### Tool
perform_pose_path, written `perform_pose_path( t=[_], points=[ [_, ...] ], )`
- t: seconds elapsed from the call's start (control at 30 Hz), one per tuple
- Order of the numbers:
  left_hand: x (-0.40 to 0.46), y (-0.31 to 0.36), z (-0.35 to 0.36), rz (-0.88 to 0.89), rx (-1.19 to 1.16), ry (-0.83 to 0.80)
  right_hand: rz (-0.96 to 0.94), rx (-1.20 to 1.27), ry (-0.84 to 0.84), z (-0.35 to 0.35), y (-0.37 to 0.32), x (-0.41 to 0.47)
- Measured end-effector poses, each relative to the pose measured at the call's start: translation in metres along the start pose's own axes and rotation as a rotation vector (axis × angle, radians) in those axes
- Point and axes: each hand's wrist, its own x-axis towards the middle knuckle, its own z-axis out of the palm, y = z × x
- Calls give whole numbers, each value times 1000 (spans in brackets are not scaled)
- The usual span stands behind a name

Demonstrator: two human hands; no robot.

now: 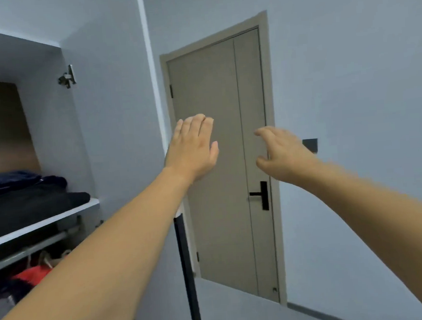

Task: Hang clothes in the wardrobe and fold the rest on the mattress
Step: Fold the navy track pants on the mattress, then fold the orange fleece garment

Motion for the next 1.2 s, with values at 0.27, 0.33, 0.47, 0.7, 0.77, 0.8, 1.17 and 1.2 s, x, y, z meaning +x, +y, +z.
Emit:
perform_pose_path(
  t=[0.27, 0.33, 0.47, 0.7, 0.77, 0.8, 1.17, 1.2],
  points=[
    [57, 231, 98, 130, -121, -180, 361, -41, -101, -43, 214, -102],
    [70, 281, 125, 180, -168, -203, 448, -56, -92, -49, 263, -123],
    [91, 373, 191, 294, -264, -267, 610, -100, -90, -46, 359, -166],
    [118, 551, 320, 414, -444, -404, 877, -176, -132, -16, 516, -239],
    [116, 615, 336, 477, -525, -454, 954, -187, -152, -16, 553, -268],
    [112, 647, 340, 534, -555, -468, 996, -192, -164, -19, 568, -285],
    [73, 879, 377, 857, -684, -527, 1331, -301, -117, -65, 695, -476],
    [66, 899, 386, 871, -694, -548, 1355, -298, -111, -60, 710, -494]
  ],
)
